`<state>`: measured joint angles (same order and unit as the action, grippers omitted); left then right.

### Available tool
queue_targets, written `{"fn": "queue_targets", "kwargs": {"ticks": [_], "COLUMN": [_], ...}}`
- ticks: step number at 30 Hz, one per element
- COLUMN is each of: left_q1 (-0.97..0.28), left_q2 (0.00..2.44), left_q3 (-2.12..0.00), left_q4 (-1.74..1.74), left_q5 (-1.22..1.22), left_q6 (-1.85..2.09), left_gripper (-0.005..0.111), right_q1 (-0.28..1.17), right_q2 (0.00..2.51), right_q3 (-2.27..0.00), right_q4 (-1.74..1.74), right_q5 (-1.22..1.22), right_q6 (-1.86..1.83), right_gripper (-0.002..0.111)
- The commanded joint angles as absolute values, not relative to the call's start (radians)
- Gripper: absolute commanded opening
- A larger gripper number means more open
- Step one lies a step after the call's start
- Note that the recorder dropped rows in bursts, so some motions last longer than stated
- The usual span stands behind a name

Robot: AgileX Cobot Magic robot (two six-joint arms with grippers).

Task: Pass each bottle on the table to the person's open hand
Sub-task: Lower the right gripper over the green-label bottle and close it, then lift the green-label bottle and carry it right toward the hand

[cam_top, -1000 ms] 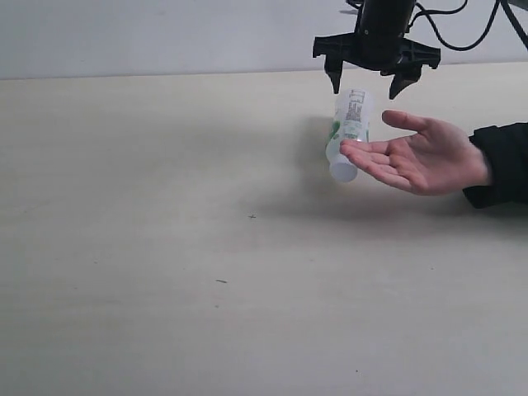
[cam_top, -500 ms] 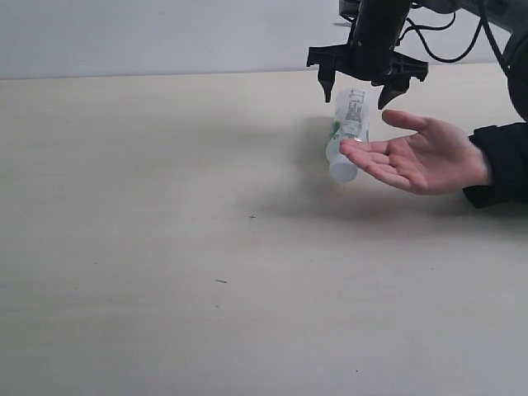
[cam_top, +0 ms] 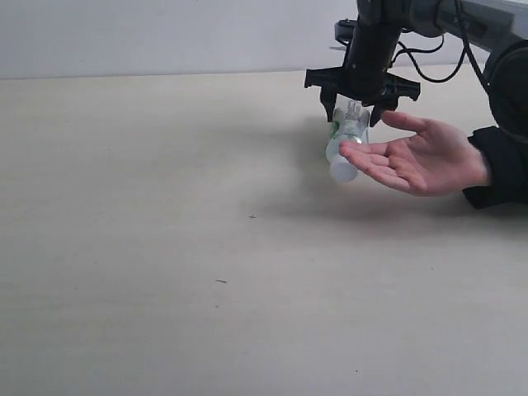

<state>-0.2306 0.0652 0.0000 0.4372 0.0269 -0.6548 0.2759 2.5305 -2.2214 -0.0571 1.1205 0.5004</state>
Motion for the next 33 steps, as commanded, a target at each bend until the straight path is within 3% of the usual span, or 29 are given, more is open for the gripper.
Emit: {"fn": "queue_targets", "kwargs": {"ticks": [1,5,8,23,33], "left_q1": [-0.228,-0.228,-0.228,-0.228,-0.228], "left_q2": [0.058,0.058,0.058,0.058,0.058], "left_q3": [0.0,0.0,0.0,0.0,0.0], "left_q4": [0.43,0.43,0.43,0.43,0.43], "left_q5": [0.02,0.02,0.02,0.02,0.02], "left_q6": [-0.66,-0.66,-0.66,-0.66,-0.66], "left_gripper": [0.0,0.0,0.0,0.0,0.0], "right_q1": [0.271,0.271,0.271,0.279,0.279], "right_q2": [2.527,2.527,2.527,2.457,2.415], "right_q3": [-2.233,-2.233,-2.233,-2.235,-2.409], "right_q4": [-0.056,-0.062,-0.062,0.022,0.138], "right_q5": [1.074,1.067,1.058,0.924,1.154], "right_q6": [0.497,0.497,0.461,0.405,0.302], "right_gripper": [0.045,0.016,0.0,0.0,0.0]}}
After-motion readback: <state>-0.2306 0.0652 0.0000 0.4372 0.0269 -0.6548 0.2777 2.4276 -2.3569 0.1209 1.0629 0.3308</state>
